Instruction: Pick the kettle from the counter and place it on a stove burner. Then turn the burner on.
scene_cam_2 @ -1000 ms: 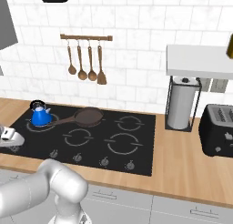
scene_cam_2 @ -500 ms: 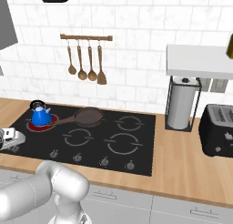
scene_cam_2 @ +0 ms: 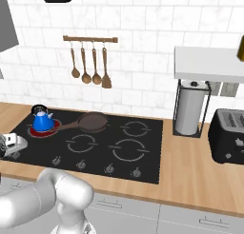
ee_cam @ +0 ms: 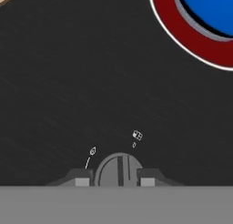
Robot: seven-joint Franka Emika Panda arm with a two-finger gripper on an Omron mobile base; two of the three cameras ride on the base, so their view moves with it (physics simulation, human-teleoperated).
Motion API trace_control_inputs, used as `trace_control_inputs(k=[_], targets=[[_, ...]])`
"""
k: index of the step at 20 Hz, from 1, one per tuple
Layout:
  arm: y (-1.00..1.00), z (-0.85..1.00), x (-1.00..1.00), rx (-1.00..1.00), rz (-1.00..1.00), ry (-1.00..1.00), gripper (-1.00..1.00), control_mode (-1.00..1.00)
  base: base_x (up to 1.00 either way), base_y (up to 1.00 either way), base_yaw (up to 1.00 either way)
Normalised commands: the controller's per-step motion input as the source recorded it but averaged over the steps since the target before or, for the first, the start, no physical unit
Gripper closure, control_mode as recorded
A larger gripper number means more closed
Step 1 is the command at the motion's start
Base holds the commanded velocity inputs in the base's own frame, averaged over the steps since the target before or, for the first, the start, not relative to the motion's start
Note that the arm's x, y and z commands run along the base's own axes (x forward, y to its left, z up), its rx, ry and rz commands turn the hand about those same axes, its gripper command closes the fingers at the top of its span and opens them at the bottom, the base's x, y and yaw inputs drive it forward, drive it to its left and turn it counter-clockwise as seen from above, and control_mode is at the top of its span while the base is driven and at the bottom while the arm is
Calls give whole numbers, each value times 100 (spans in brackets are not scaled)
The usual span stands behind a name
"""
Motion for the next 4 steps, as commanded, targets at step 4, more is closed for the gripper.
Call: trace_control_inputs(k=[4], targets=[[0, 60, 0, 6, 0, -12, -100, -100, 0, 0, 0]])
